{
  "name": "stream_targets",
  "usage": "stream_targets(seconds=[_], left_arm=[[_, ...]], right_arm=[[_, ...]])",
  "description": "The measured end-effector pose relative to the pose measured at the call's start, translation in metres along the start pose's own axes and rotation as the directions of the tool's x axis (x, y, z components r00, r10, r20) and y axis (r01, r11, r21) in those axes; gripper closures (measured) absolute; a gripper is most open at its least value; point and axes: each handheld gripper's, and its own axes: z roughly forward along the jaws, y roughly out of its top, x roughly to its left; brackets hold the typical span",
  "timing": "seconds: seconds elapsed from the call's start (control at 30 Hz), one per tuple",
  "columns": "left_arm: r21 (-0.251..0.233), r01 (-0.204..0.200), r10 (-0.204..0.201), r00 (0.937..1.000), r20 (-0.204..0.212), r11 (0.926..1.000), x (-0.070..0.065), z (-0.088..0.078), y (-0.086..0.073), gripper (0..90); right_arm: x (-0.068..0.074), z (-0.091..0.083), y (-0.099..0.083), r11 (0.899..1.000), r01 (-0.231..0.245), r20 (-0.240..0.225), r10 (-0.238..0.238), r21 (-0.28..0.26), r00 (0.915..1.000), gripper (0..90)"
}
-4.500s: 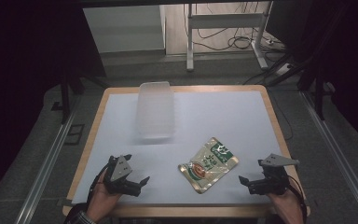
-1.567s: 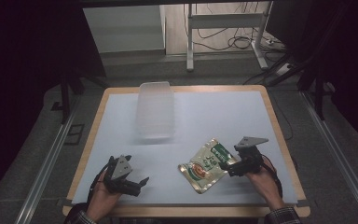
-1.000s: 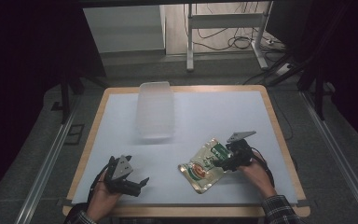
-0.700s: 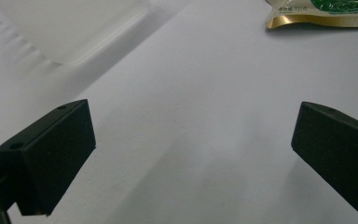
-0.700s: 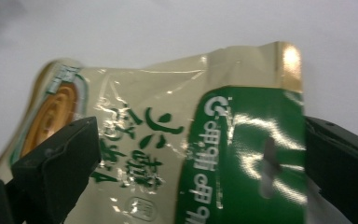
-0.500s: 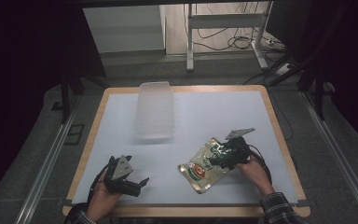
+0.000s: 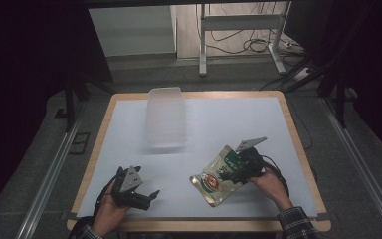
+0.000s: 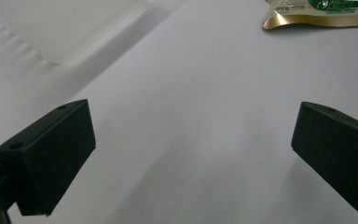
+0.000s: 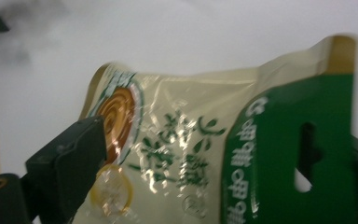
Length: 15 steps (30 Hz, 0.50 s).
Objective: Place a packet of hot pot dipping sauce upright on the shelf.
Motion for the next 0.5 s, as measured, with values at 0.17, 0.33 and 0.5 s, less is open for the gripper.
stream_targets(seconds=[0.17,0.33,0.5], left_arm=[[-0.001,0.0,0.0,1.0,0.0,1.0,0.0,0.0,0.0,0.0],[0.002,-0.003,0.003,1.0,0.001,1.0,0.0,0.0,0.0,0.0],[0.005,-0.008,0.008,1.0,0.0,1.0,-0.001,0.0,0.0,0.0]], right_arm=[[0.008,0.003,0.0,0.997,0.058,0.007,-0.058,0.047,0.9983,6.0],[0.009,0.002,0.001,0.999,0.02,-0.025,-0.019,0.047,0.9995,6.0],[0.011,0.006,0.003,0.993,0.033,0.069,-0.041,0.113,0.9968,33.0]])
